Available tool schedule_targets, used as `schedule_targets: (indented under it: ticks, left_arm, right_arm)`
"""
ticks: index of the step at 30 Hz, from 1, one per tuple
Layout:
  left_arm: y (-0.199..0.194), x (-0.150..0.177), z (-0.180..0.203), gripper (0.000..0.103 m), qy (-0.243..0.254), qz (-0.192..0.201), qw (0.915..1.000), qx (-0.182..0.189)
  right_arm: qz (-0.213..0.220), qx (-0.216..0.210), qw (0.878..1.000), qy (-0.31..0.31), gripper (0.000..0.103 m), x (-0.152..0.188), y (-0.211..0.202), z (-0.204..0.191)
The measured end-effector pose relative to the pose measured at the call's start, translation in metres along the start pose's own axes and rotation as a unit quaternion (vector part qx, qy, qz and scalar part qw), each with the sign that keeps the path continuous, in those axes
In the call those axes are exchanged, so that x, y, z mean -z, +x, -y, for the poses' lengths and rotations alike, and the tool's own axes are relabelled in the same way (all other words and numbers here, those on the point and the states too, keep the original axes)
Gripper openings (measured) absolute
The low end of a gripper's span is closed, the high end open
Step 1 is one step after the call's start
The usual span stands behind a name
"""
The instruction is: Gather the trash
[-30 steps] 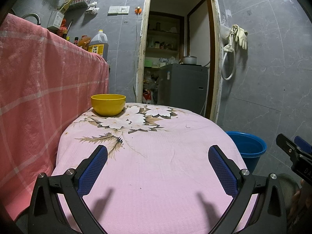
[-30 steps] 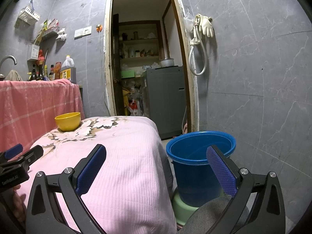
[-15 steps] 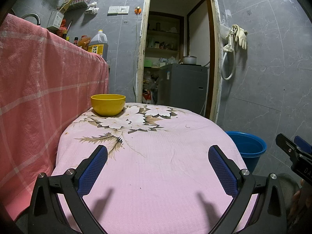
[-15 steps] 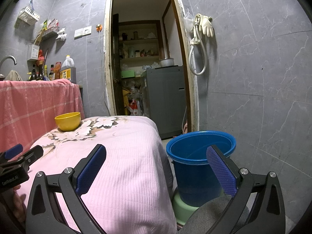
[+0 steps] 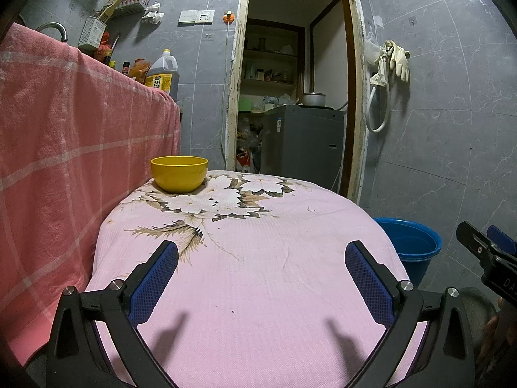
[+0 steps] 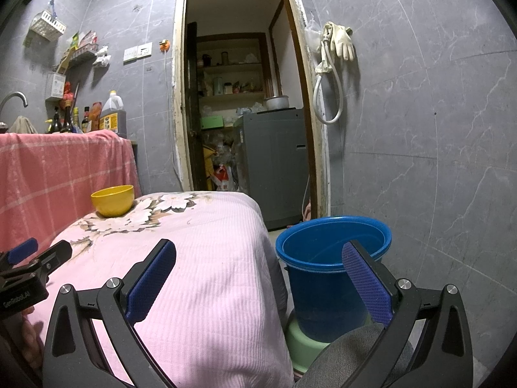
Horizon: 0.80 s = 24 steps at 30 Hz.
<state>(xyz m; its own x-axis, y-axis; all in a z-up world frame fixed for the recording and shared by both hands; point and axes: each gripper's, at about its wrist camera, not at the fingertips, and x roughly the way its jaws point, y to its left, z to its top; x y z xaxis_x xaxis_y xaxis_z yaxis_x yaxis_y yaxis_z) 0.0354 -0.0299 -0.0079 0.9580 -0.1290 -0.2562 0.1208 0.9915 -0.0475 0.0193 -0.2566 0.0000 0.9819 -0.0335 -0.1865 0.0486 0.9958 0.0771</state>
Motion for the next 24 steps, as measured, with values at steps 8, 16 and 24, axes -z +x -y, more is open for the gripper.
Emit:
schedule_targets:
  ticks: [8, 16, 24]
  left_arm:
    - [-0.0001, 0.0000, 0.0001, 0.101, 0.000, 0.000, 1.0000, 0.000]
    - [-0.0002, 0.0002, 0.0002, 0.101, 0.001, 0.000, 1.0000, 0.000]
    - [-0.0002, 0.0002, 0.0004, 0.101, 0.000, 0.000, 1.0000, 0.000]
  right_arm:
    - [-0.001, 0.000, 1.000, 0.001, 0.103, 0.0003, 0.0002, -0.0005]
    - [-0.001, 0.001, 1.000, 0.001, 0.103, 0.0007, -0.0003, -0.0014]
    - [-0.001, 0.001, 1.000, 0.001, 0.103, 0.0002, 0.0000, -0.0020]
